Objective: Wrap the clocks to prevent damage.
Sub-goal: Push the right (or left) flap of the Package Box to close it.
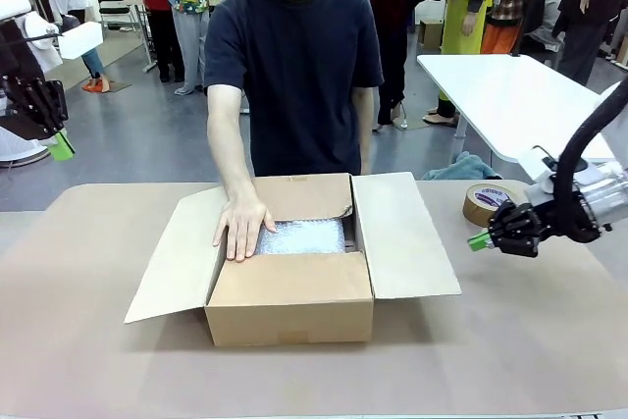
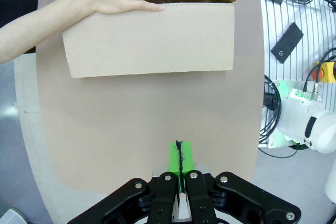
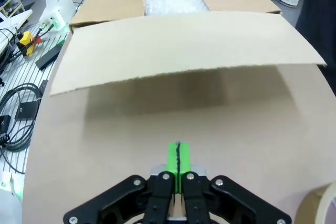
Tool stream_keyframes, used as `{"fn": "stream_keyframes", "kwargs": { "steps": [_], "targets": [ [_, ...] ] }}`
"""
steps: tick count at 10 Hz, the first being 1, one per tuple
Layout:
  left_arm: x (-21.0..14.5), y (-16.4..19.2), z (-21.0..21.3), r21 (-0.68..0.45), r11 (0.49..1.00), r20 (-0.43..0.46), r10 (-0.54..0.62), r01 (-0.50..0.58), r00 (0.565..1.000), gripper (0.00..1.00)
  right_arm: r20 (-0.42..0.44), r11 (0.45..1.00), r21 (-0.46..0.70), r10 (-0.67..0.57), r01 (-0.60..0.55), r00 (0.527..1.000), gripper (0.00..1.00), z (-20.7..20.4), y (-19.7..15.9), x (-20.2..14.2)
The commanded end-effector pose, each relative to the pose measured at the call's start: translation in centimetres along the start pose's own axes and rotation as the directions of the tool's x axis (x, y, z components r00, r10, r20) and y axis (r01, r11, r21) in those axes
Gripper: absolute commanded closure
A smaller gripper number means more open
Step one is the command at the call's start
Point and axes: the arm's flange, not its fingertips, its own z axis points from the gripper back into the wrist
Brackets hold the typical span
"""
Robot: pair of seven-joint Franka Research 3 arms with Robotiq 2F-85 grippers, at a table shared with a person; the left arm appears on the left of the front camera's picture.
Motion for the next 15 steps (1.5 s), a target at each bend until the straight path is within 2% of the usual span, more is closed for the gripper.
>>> {"fn": "stream_keyframes", "kwargs": {
  "steps": [1,4,5,6,12,13,14,15],
  "targets": [
    [-0.1,-0.1,0.1,-0.005,1.000,0.004,-0.001,0.001,1.000,1.00,0.020,0.999,-0.005,0.034,-0.034,0.999,0.99,-2.0,-0.2,1.0],
    [-0.1,-0.1,0.1,-0.005,1.000,0.004,-0.001,0.001,1.000,1.00,0.013,0.999,0.036,-0.006,0.006,1.000,0.99,-4.9,-0.7,2.5],
    [-0.1,-0.1,0.1,-0.005,1.000,0.004,-0.001,0.001,1.000,1.00,-0.013,0.999,0.036,-0.032,0.033,0.999,0.99,-5.4,-0.9,2.6],
    [-0.1,-0.1,0.1,-0.005,1.000,0.004,-0.001,0.001,1.000,1.00,0.020,0.998,0.053,0.022,-0.023,1.000,0.99,-4.1,0.1,2.6],
    [-0.1,-0.1,0.1,-0.005,1.000,0.004,-0.001,0.001,1.000,1.00,0.010,0.999,0.047,0.012,-0.012,1.000,0.99,-4.3,0.0,2.7],
    [-0.1,-0.1,0.1,-0.005,1.000,0.004,-0.001,0.001,1.000,1.00,0.193,0.992,0.116,0.015,-0.038,0.981,0.99,-4.8,-0.6,2.2],
    [-0.1,-0.1,0.1,-0.005,1.000,0.004,-0.001,0.001,1.000,1.00,0.338,0.985,0.158,0.010,-0.067,0.941,0.99,-5.6,-1.2,1.3],
    [-0.1,-0.1,0.1,-0.005,1.000,0.004,-0.001,0.001,1.000,1.00,0.390,0.985,0.157,0.005,-0.072,0.921,0.99,-6.1,-1.6,0.4]
  ]
}}
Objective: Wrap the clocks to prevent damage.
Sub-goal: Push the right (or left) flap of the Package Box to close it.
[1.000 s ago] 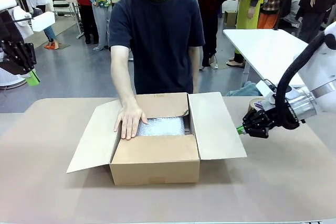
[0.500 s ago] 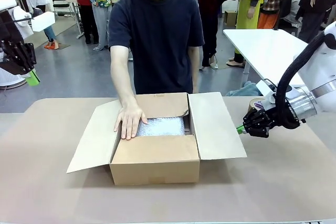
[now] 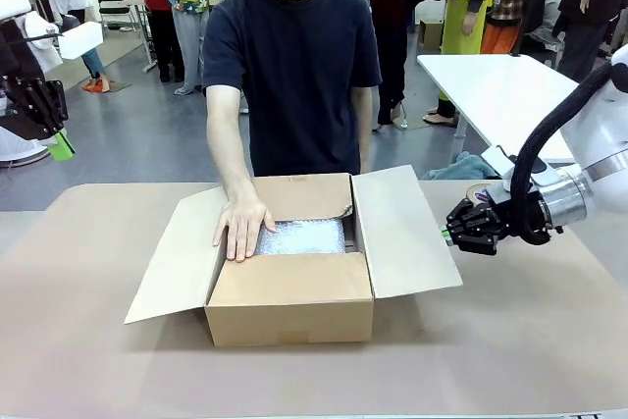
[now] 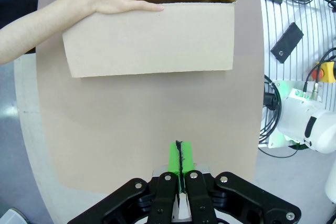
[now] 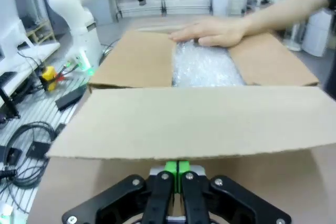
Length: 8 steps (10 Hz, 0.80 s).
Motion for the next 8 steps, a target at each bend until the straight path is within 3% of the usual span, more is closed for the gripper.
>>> {"fn": "stream_keyframes", "kwargs": {
  "steps": [1,5,8],
  "targets": [
    [-0.1,-0.1,0.1,-0.005,1.000,0.004,-0.001,0.001,1.000,1.00,0.185,0.999,0.033,0.026,-0.032,0.982,0.99,0.3,-1.7,-2.9],
    [-0.1,-0.1,0.1,-0.005,1.000,0.004,-0.001,0.001,1.000,1.00,0.261,0.998,0.047,0.036,-0.050,0.965,0.99,-1.0,-2.1,-4.8],
    [-0.1,-0.1,0.1,-0.005,1.000,0.004,-0.001,0.001,1.000,1.00,0.306,0.997,0.002,0.069,-0.073,0.950,0.99,-2.7,-1.9,-4.2]
  ]
}}
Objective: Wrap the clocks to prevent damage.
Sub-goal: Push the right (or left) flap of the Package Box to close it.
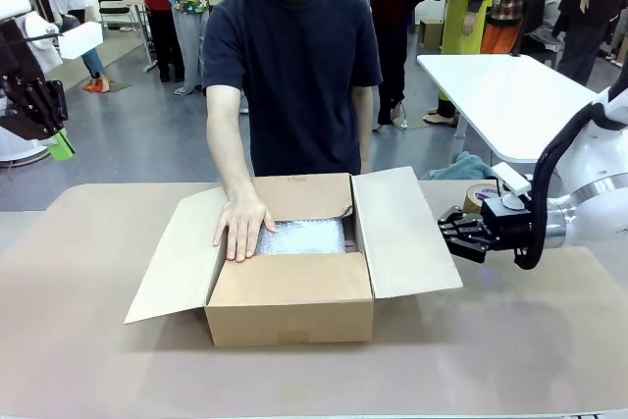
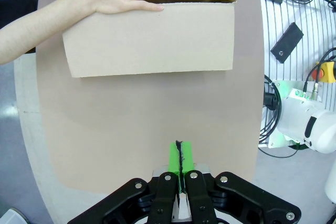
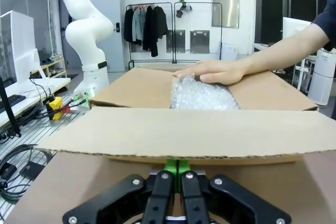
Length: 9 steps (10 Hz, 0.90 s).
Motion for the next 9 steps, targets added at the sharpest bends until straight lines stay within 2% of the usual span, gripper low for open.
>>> {"fn": "stream_keyframes", "kwargs": {
  "steps": [1,3,9],
  "targets": [
    [-0.1,-0.1,0.1,-0.005,1.000,0.004,-0.001,0.001,1.000,1.00,0.027,0.996,-0.081,0.050,-0.048,0.998,0.99,-1.3,0.1,0.2],
    [-0.1,-0.1,0.1,-0.005,1.000,0.004,-0.001,0.001,1.000,1.00,0.049,0.991,-0.120,0.061,-0.055,0.997,0.99,-2.4,0.2,0.4],
    [-0.1,-0.1,0.1,-0.005,1.000,0.004,-0.001,0.001,1.000,1.00,0.093,0.989,-0.112,0.102,-0.091,0.990,0.99,-5.4,0.6,1.3]
  ]
}}
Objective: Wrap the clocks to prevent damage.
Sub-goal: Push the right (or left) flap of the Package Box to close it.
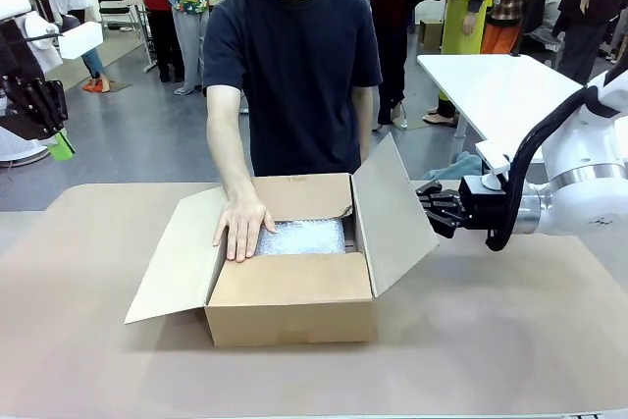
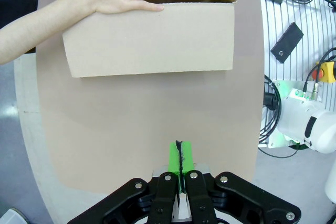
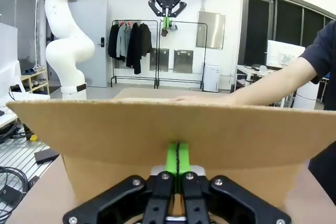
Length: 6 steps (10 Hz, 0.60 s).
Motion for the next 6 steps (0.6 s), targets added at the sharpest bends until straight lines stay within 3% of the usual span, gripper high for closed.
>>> {"fn": "stream_keyframes", "kwargs": {
  "steps": [1,6],
  "targets": [
    [-0.1,-0.1,0.1,-0.005,1.000,0.004,-0.001,0.001,1.000,1.00,0.011,0.999,-0.023,0.032,-0.032,0.999,0.99,-1.1,1.6,-2.3],
    [-0.1,-0.1,0.1,-0.005,1.000,0.004,-0.001,0.001,1.000,1.00,-0.043,1.000,-0.021,-0.005,0.004,0.999,0.99,-4.1,1.4,-2.2]
  ]
}}
